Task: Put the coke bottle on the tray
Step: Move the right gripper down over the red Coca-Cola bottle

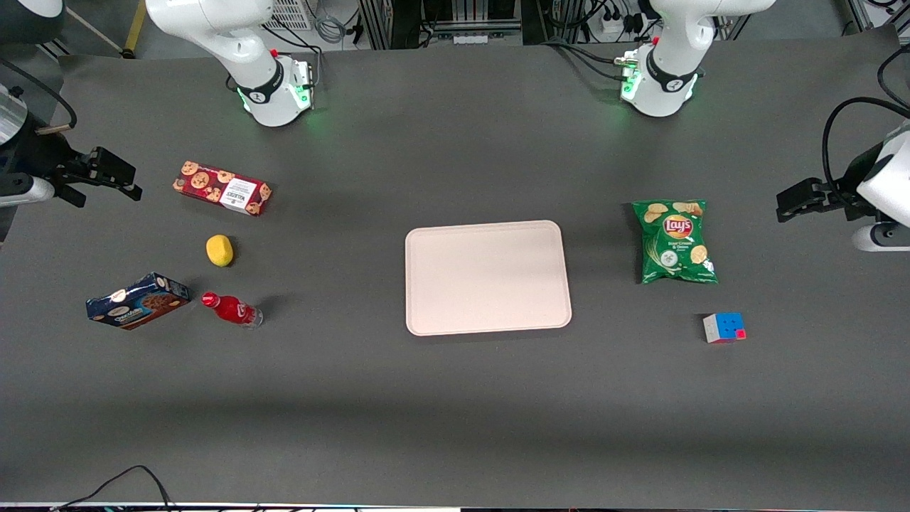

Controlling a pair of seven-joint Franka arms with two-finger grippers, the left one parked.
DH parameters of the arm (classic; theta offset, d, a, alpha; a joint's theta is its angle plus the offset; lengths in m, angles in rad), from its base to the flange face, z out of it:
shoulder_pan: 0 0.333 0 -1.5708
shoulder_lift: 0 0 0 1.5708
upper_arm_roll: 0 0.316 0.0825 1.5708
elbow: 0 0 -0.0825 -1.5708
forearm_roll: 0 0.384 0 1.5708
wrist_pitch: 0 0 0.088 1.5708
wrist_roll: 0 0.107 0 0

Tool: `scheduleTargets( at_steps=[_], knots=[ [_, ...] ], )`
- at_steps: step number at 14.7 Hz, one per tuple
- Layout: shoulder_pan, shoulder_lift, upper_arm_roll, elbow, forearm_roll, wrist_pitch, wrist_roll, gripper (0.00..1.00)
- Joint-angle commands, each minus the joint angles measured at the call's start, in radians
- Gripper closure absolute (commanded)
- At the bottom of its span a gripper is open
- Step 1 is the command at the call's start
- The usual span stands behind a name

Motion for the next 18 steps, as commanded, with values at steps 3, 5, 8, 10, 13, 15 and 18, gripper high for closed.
scheduleTargets(
  at_steps=[3,5,8,10,13,15,18],
  knots=[
    [0.003,0.078,0.001,0.089,-0.018,-0.001,-0.002,0.0],
    [0.005,0.119,0.001,0.105,-0.019,-0.001,-0.007,0.0],
    [0.011,0.177,0.01,0.097,-0.032,0.032,-0.006,0.0],
    [0.011,0.21,0.015,0.054,-0.035,0.11,-0.009,0.0],
    [0.011,0.259,0.015,-0.022,-0.059,0.265,-0.01,0.0],
    [0.011,0.306,0.016,-0.042,-0.059,0.335,-0.012,0.0],
    [0.011,0.374,0.021,-0.055,-0.055,0.405,-0.038,0.0]
  ],
)
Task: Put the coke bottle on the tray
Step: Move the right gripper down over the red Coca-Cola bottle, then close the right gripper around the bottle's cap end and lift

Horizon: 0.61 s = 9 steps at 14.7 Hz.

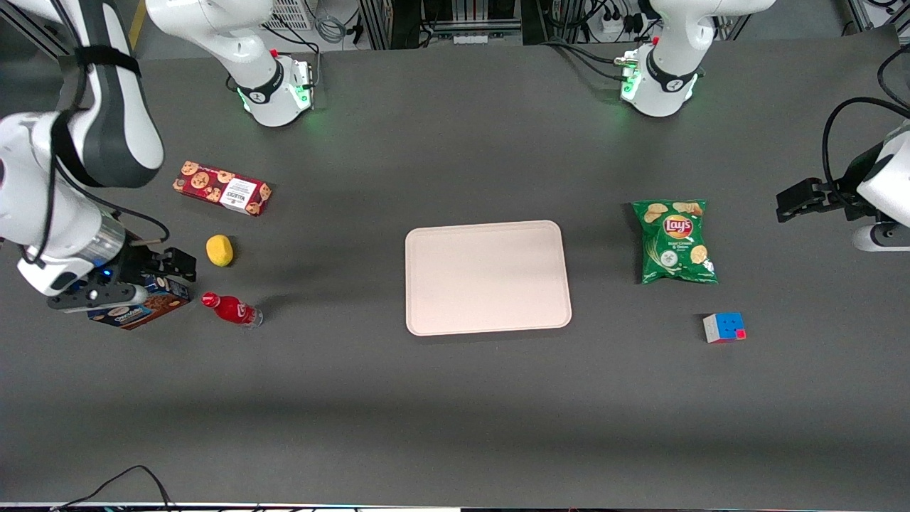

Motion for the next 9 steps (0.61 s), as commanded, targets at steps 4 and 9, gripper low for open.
scheduleTargets(
  at_steps=[4,9],
  knots=[
    [0.003,0.081,0.008,-0.109,-0.011,0.221,-0.028,0.0],
    [0.003,0.105,0.013,-0.13,-0.008,0.262,-0.028,0.0]
  ],
)
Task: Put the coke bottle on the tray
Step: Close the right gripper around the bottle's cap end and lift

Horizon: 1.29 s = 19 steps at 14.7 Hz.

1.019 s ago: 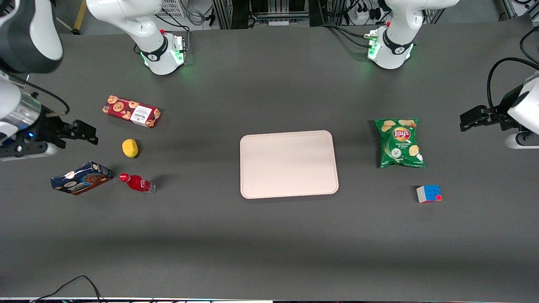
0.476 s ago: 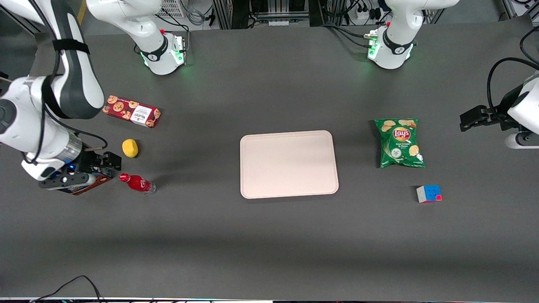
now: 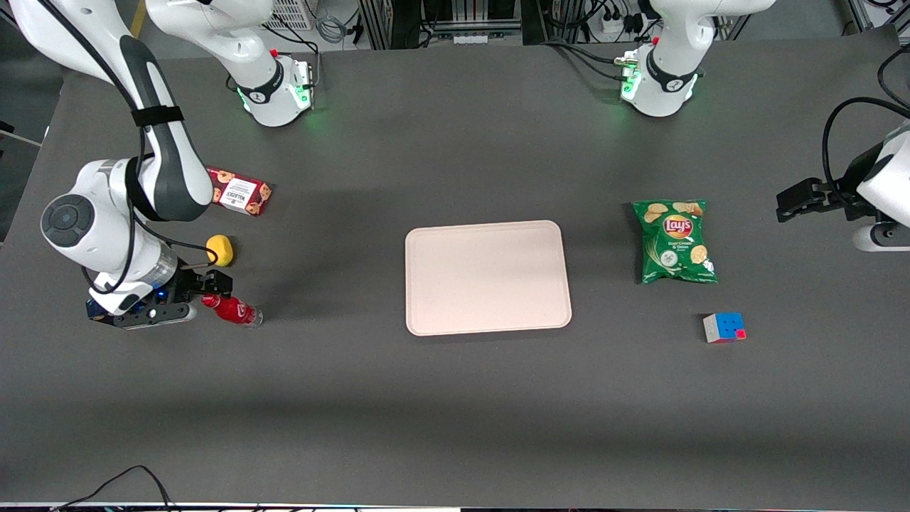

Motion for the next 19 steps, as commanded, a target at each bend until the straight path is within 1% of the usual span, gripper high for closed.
scheduleTargets(
  at_steps=[1,3,4,6,7,8,10,13,15,16,19],
  knots=[
    [0.002,-0.003,0.0,-0.01,-0.008,0.021,-0.018,0.0],
    [0.002,-0.001,0.002,-0.009,-0.008,0.023,-0.02,0.0],
    [0.002,0.001,0.002,-0.009,-0.008,0.023,-0.02,0.03],
    [0.002,0.007,0.003,-0.009,-0.007,0.032,-0.023,0.15],
    [0.002,0.007,0.003,-0.009,-0.007,0.032,-0.024,0.24],
    [0.002,0.007,0.003,-0.009,-0.007,0.032,-0.024,0.36],
    [0.002,0.008,0.003,-0.006,-0.007,0.032,-0.024,0.63],
    [0.002,0.005,0.005,0.0,-0.007,0.027,-0.024,0.99],
    [0.003,-0.019,0.011,0.013,-0.007,0.011,-0.023,1.0],
    [0.002,-0.038,0.019,0.034,-0.007,-0.04,-0.024,1.0],
    [0.002,-0.085,0.04,0.181,-0.004,-0.318,-0.021,1.0]
  ],
)
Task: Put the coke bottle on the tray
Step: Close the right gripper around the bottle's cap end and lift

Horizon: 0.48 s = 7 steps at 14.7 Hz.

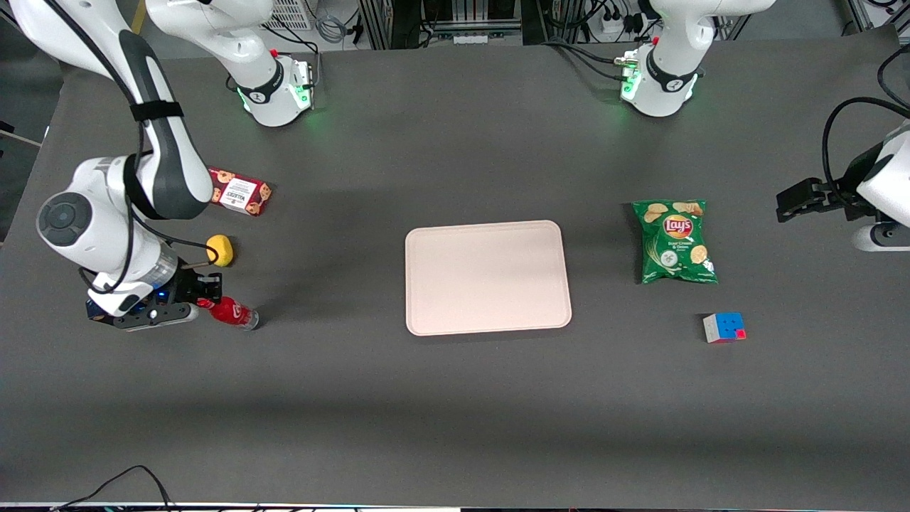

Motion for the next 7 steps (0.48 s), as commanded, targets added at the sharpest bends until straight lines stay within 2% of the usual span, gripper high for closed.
scheduleTargets(
  at_steps=[1,4,7],
  knots=[
    [0.0,-0.084,0.04,0.174,-0.003,-0.314,-0.01,1.0],
    [0.002,-0.107,0.095,0.336,-0.003,-0.537,0.008,1.0],
    [0.002,-0.106,0.179,0.456,-0.003,-0.657,0.112,1.0]
  ],
)
